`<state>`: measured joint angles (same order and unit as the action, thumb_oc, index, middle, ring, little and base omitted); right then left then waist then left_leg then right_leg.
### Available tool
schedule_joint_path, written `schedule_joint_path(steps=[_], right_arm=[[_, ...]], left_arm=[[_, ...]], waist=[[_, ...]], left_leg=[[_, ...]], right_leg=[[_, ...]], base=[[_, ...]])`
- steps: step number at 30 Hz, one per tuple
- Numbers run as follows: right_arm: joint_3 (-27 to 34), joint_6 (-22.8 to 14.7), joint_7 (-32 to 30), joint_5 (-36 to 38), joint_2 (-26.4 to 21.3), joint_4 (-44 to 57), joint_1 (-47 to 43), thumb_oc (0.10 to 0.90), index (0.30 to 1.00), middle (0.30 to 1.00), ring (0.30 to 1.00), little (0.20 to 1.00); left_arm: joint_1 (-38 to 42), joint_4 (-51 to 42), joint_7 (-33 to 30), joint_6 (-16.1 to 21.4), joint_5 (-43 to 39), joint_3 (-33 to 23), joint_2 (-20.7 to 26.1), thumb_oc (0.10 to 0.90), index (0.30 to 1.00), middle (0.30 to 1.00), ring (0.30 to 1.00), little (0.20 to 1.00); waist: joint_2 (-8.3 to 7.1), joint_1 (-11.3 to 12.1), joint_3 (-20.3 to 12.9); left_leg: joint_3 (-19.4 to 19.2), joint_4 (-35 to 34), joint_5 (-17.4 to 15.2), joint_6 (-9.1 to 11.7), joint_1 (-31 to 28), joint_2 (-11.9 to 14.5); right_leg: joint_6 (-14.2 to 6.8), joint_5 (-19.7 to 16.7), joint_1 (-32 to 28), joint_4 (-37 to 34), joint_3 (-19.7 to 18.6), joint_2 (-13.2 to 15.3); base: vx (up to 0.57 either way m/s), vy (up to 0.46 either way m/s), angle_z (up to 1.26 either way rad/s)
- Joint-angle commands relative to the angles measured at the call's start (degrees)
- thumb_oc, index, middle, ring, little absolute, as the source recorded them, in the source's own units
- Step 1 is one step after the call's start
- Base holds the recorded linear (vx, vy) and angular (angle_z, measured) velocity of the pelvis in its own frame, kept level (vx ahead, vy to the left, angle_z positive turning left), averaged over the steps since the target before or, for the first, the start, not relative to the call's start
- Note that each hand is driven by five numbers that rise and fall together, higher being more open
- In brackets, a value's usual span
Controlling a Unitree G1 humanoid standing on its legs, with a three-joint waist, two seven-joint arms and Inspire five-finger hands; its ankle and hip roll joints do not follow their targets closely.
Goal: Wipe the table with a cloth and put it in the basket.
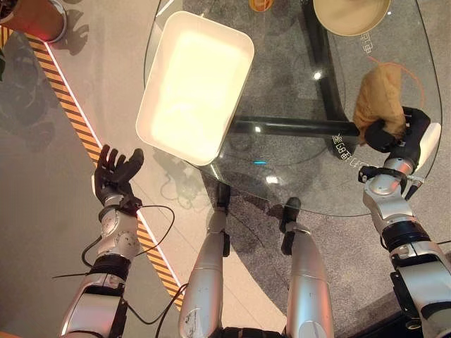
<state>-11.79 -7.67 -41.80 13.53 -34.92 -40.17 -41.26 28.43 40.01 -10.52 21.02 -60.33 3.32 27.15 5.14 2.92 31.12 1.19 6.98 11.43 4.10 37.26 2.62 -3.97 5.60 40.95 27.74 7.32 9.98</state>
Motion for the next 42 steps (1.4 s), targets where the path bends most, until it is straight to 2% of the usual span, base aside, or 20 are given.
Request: schedule_joint_path(steps=[1, 6, 8, 9, 17, 26, 37, 42], right_arm=[[2.19, -5.31, -6.31, -4.25, -2.74, 8.61, -1.53, 0.100, 0.300, 0.300, 0.300, 0.200], [3.36, -4.99, -6.51, -6.88, -1.65, 14.63, -0.39, 0.100, 0.300, 0.300, 0.300, 0.200], [4.21, -5.33, -5.29, -9.38, -0.54, 19.54, 0.21, 0.100, 0.300, 0.300, 0.300, 0.200], [4.45, -5.49, -4.09, -11.08, 0.17, 22.00, -0.03, 0.100, 0.300, 0.300, 0.300, 0.200], [3.88, -6.64, 2.33, -16.66, 2.62, 32.21, 1.30, 0.100, 0.300, 0.300, 0.300, 0.200], [1.55, -7.89, 9.46, -19.15, 4.46, 39.41, 0.72, 0.100, 0.300, 0.300, 0.300, 0.200], [-1.63, -8.32, 16.91, -18.38, 4.58, 43.90, -0.96, 0.100, 0.300, 0.300, 0.300, 0.200], [-4.19, -7.02, 22.50, -16.48, 4.28, 46.46, -2.24, 0.100, 0.300, 0.300, 0.300, 0.200]], left_arm=[[1.56, -2.58, 0.90, 6.76, -2.02, -5.27, 3.96, 0.800, 0.900, 0.900, 0.900, 0.900], [1.91, -6.95, 3.57, 6.57, -2.99, -5.42, 3.33, 0.800, 0.900, 0.900, 0.900, 0.900], [1.78, -10.32, 8.26, 6.17, -4.75, -5.34, 1.66, 0.800, 0.900, 0.900, 0.900, 0.900], [1.92, -12.10, 12.29, 4.78, -6.93, -5.24, 0.61, 0.800, 0.900, 0.900, 0.900, 0.900], [2.00, -21.32, 19.92, -0.74, -10.86, -3.63, -1.66, 0.800, 0.900, 0.900, 0.900, 0.900], [3.82, -27.69, 23.09, -7.66, -13.72, -1.28, -2.65, 0.800, 0.900, 0.900, 0.900, 0.900], [6.64, -31.96, 23.34, -11.59, -14.15, 1.96, -3.06, 0.800, 0.900, 0.900, 0.900, 0.900], [7.45, -33.35, 23.25, -13.17, -14.45, 3.54, -3.57, 0.800, 0.900, 0.900, 0.900, 0.900]], waist=[[-1.51, -1.38, -1.33], [-1.53, -1.65, -1.33], [-1.61, -1.86, -1.33], [-1.55, -1.91, -1.33], [-1.71, -2.29, -1.33], [-2.10, -2.75, -1.33], [-2.45, -3.02, -1.33], [-2.68, -2.96, -1.33]], left_leg=[[-2.48, 7.09, -10.50, -2.27, -1.12, -2.39], [-2.76, 7.01, -10.53, -2.24, -1.02, -2.27], [-3.03, 6.85, -10.93, -2.26, -1.41, -2.21], [-3.21, 6.62, -10.87, -2.19, -1.46, -2.19], [-3.78, 6.04, -10.95, -2.13, -2.26, -2.02], [-4.24, 5.84, -10.50, -2.04, -2.21, -1.91], [-4.59, 5.61, -10.40, -1.93, -2.73, -1.96], [-4.50, 5.34, -10.25, -1.89, -2.89, -2.06]], right_leg=[[-0.69, -4.44, -1.58, -6.87, -0.23, -2.64], [-0.79, -4.39, -1.43, -6.81, -0.57, -2.78], [-1.03, -3.99, -1.79, -6.80, -0.62, -2.87], [-1.11, -3.97, -1.91, -7.00, -0.61, -2.83], [-1.23, -4.04, -3.07, -7.97, -0.44, -2.55], [-1.29, -4.78, -3.42, -8.91, -0.30, -2.37], [-1.51, -5.14, -4.17, -9.61, -0.11, -2.17], [-1.56, -5.35, -4.40, -10.02, 0.09, -2.10]], base=[[0.00, 0.000, 0.00], [-0.01, 0.000, -0.01], [0.00, 0.000, 0.00], [0.00, 0.000, 0.00], [-0.01, 0.002, -0.06], [0.00, 0.000, 0.00], [0.00, 0.000, 0.00], [0.00, 0.000, 0.00]])
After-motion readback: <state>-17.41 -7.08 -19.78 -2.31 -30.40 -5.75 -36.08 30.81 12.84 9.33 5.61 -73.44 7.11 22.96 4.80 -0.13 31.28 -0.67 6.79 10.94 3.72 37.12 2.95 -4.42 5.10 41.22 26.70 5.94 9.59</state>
